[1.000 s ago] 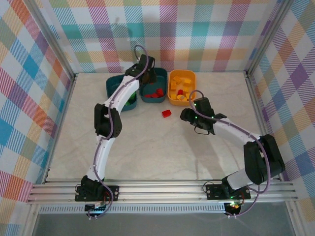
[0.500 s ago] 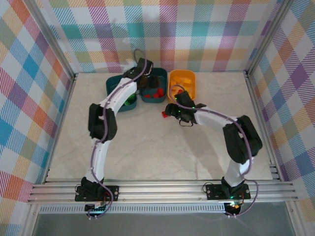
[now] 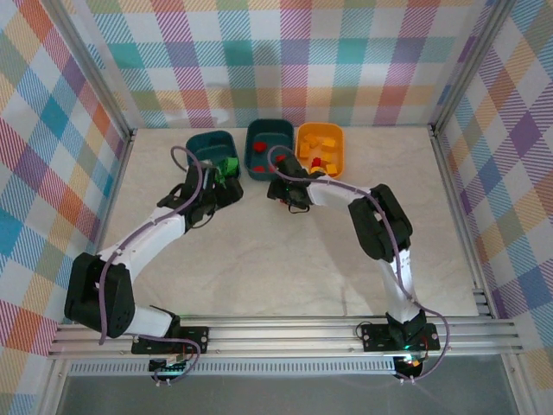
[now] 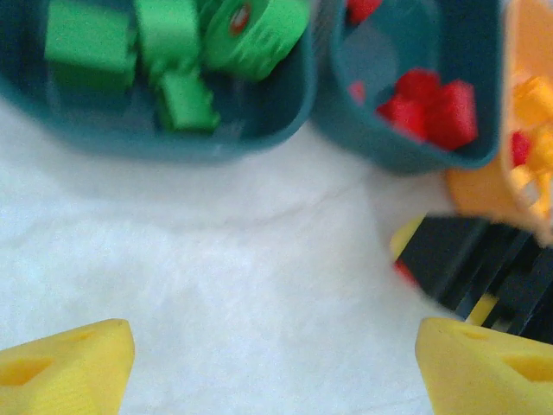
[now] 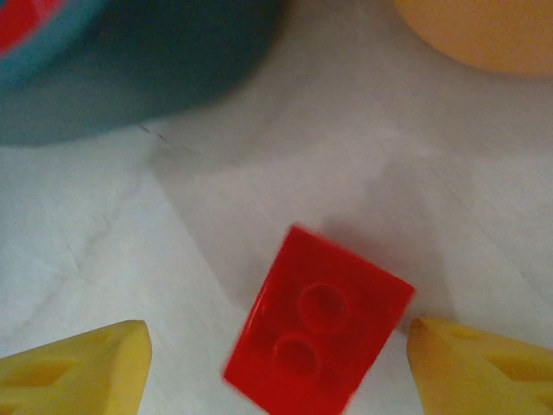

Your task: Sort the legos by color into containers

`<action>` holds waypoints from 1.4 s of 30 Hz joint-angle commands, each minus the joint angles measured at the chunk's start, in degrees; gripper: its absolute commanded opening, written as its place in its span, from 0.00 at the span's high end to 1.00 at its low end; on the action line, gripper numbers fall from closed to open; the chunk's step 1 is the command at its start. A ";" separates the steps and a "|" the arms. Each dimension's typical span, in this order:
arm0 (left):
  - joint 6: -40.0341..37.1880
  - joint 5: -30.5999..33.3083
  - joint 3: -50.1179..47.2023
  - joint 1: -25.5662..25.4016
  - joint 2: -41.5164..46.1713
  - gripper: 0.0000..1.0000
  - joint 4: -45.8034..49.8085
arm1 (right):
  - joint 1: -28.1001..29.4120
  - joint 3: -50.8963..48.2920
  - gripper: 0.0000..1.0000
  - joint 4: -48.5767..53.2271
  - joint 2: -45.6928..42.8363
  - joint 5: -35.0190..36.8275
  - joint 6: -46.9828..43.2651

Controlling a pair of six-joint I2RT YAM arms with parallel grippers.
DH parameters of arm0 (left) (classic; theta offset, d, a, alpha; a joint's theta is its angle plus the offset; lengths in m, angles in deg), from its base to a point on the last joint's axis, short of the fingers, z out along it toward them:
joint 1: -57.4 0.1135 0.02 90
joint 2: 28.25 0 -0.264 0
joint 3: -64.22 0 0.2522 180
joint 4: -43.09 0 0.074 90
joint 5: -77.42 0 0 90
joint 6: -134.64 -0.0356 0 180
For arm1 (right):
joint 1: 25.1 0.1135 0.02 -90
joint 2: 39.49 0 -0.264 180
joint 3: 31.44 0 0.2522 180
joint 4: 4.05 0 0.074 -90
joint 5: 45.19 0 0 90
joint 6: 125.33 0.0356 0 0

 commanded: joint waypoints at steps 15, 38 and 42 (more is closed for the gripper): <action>-0.49 0.55 -7.33 1.18 10.59 0.15 3.19 | 3.27 17.72 0.47 12.46 12.19 5.75 -14.56; 5.83 0.82 -16.79 1.53 18.65 0.15 5.94 | -3.03 40.57 0.73 17.42 13.98 -2.25 -24.41; 5.16 0.35 -16.48 1.54 20.05 0.15 7.14 | -3.75 49.97 0.68 19.24 18.61 -4.65 -26.49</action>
